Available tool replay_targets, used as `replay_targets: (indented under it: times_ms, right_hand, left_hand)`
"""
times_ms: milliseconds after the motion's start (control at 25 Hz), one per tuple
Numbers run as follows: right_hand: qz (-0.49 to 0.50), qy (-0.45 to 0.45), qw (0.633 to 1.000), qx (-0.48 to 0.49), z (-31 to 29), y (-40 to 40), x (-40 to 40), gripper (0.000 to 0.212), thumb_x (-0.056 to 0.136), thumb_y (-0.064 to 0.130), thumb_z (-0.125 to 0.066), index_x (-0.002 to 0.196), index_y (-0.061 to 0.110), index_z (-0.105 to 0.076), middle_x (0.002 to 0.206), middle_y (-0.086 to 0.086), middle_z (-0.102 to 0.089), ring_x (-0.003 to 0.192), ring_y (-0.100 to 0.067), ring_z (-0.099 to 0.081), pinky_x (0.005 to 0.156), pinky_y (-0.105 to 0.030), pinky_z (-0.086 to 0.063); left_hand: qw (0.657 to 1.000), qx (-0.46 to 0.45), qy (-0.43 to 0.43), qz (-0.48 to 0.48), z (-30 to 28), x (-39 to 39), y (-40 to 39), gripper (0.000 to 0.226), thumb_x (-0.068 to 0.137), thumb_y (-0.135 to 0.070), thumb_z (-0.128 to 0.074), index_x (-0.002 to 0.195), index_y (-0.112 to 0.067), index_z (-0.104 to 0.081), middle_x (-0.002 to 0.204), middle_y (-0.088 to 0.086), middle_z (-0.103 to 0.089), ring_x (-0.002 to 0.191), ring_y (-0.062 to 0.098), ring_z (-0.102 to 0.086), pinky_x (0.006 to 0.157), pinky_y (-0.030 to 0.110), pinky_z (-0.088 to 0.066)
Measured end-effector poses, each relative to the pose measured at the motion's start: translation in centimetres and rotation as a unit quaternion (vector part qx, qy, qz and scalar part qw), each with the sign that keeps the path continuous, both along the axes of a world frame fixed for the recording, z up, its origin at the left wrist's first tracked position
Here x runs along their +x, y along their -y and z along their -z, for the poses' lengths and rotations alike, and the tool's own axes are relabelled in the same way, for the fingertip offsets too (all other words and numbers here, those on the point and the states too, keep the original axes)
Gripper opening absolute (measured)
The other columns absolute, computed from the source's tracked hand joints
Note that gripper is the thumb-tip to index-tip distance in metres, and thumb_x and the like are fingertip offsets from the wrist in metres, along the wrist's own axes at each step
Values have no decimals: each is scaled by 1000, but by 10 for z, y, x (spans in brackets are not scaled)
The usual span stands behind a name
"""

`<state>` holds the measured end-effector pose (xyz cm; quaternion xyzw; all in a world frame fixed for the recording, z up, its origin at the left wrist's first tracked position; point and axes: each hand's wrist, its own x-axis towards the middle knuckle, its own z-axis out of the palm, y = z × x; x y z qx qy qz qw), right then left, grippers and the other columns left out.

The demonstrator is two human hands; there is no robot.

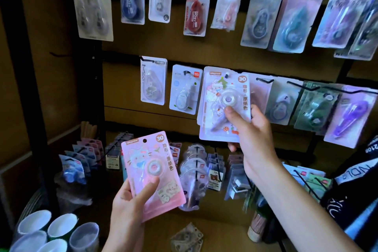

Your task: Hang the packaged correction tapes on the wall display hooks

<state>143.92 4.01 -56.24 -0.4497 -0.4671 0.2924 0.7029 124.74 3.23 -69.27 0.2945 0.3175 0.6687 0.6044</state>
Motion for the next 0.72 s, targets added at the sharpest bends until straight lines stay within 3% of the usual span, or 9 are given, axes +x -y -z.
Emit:
replay_targets:
  times_ms: [160, 320, 560, 720]
  right_hand:
    - [1, 3, 1000, -23, 5, -7, 2, 15, 91, 28, -68, 102, 19, -61, 92, 0, -74, 69, -15, -61, 38, -23, -34]
    - [17, 11, 996, -84, 2, -35, 3, 16, 89, 33, -69, 100, 23, -65, 99, -3, -73, 77, -19, -58, 39, -23, -35]
    - [35, -17, 984, -174, -1, -67, -2, 35, 83, 48, -72, 105, 22, -63, 103, -4, -68, 70, -20, -62, 40, -22, -45]
    - [-2, -56, 979, -198, 16, -60, -1, 23, 84, 44, -73, 91, 27, -58, 102, -1, -65, 73, -23, -61, 55, -32, -52]
  left_hand:
    - [1000, -9, 4, 0, -1, 1, 1, 35, 81, 2, -67, 113, -14, -68, 108, 10, -76, 100, 36, -72, 88, 51, -55]
    - [1000, -7, -10, 8, -4, 3, 6, 31, 84, -4, -68, 113, -14, -68, 105, 6, -77, 93, 29, -75, 83, 48, -57]
    - [1000, -9, -21, 8, -6, -2, 10, 37, 78, -14, -71, 115, -15, -68, 107, 7, -77, 98, 31, -73, 92, 55, -54]
    - [1000, -7, -11, 13, -5, -9, 9, 29, 84, -17, -66, 113, -16, -70, 111, 8, -76, 102, 31, -72, 96, 57, -52]
